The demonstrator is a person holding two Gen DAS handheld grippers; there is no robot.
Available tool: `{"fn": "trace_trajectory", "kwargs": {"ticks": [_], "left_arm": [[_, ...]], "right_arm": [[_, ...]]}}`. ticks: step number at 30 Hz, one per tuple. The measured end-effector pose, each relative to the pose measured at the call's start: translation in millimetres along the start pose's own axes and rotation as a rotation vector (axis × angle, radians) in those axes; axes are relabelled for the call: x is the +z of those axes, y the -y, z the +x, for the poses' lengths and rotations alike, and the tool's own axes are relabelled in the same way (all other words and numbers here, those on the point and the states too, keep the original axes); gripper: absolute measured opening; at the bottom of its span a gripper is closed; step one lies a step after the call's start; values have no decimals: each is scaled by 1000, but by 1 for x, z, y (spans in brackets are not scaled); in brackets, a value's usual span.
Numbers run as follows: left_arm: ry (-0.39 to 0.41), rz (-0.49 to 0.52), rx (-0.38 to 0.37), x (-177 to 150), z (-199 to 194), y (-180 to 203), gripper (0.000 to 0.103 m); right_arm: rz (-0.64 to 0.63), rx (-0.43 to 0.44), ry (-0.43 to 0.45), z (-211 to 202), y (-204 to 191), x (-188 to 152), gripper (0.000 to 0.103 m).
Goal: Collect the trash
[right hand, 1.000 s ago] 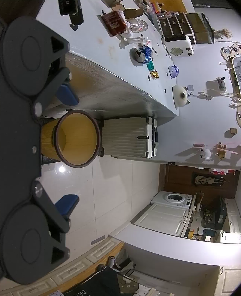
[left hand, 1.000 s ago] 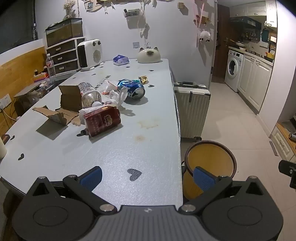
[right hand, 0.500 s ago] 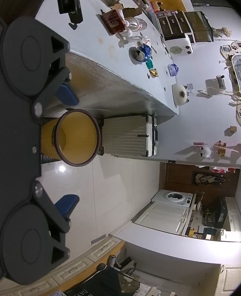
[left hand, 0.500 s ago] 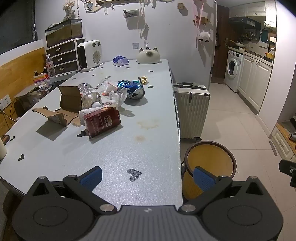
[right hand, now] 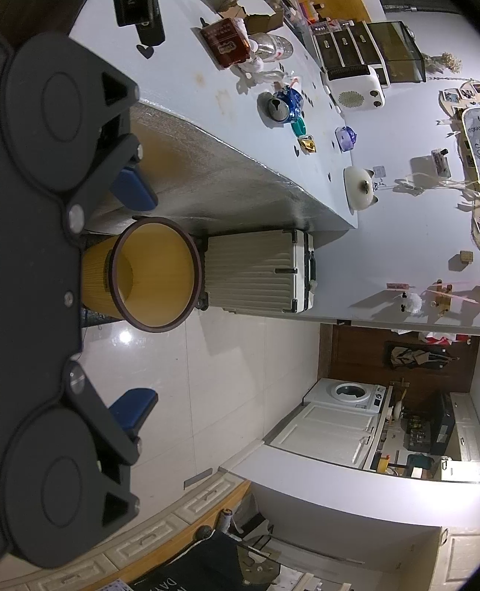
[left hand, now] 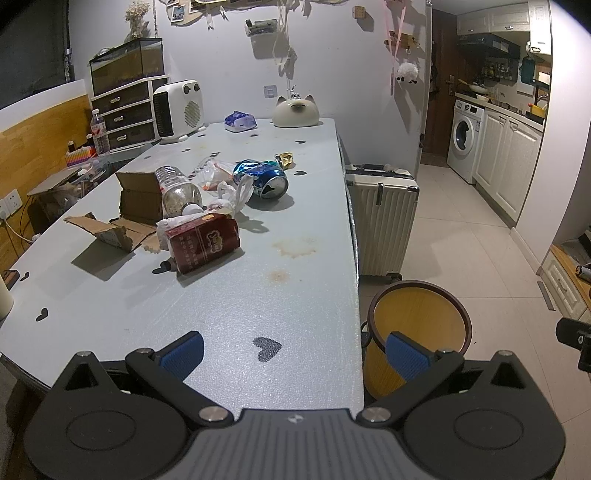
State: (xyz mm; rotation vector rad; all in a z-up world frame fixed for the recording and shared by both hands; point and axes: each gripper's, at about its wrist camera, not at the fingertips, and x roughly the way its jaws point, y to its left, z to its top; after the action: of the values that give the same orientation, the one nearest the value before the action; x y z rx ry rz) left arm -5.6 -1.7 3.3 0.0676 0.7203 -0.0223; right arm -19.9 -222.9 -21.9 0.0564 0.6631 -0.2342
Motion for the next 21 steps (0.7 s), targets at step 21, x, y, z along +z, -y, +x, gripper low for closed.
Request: {"fn": "trace_trajectory", "kwargs": {"ticks": [21], "left_arm": [[1, 0, 0, 2, -1, 1, 103]], "right_arm": [[3, -2, -1, 0, 0, -1, 103]]}}
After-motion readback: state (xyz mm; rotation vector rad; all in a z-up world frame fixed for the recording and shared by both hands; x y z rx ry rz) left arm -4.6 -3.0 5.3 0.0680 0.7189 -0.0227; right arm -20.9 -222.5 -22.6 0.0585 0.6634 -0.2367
